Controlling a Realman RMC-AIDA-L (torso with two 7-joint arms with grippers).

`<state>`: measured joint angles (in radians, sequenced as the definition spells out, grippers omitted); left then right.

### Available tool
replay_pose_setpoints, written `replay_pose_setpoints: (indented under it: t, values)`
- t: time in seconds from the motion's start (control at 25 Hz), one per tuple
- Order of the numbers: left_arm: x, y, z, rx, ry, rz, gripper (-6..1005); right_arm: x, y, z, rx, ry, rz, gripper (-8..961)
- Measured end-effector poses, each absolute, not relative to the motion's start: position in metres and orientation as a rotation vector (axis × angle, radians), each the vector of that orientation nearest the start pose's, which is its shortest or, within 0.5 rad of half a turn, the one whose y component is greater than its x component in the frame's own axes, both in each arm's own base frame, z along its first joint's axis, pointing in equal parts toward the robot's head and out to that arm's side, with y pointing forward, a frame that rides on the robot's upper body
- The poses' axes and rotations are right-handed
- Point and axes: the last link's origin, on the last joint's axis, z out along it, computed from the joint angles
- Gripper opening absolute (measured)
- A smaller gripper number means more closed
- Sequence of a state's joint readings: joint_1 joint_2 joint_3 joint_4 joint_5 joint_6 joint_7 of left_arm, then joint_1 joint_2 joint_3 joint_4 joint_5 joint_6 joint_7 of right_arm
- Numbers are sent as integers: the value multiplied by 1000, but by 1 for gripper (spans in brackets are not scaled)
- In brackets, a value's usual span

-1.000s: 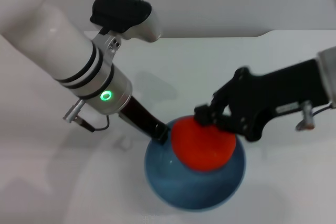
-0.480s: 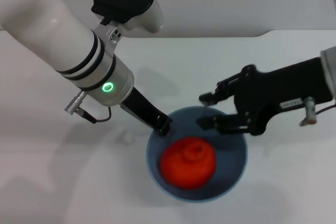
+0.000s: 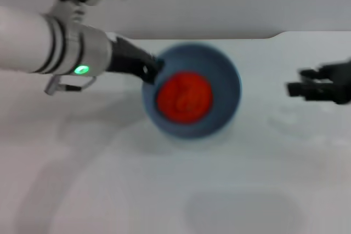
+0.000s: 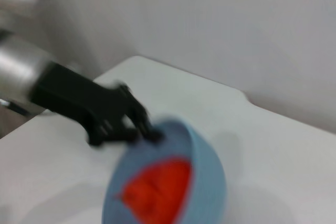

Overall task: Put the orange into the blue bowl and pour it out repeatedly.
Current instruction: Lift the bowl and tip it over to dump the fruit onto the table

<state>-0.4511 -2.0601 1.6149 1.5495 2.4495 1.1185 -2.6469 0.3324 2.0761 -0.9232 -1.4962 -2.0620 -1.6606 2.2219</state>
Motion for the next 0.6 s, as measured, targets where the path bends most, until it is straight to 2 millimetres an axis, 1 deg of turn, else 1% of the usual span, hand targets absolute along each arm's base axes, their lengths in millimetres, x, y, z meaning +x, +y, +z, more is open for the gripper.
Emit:
replay_pose_setpoints:
  t: [0.12, 0.16, 0.28, 0.44, 0.6]
  values:
    - [-128, 349, -3, -2391, -443, -169, -1, 238, 305, 96, -2521, 1074, 392, 500]
    - [-127, 344, -3, -2358, -376, -202, -1, 247, 301, 99, -2493, 1122, 410, 500]
    - [-125, 330, -11, -2244, -169, -279, -1, 262, 291, 102, -2452, 1202, 435, 500]
    - [-123, 313, -34, -2122, 84, -293, 0, 273, 281, 106, -2422, 1265, 456, 499]
    - [-124, 303, -63, -2079, 300, -254, -1, 277, 276, 107, -2406, 1312, 476, 499]
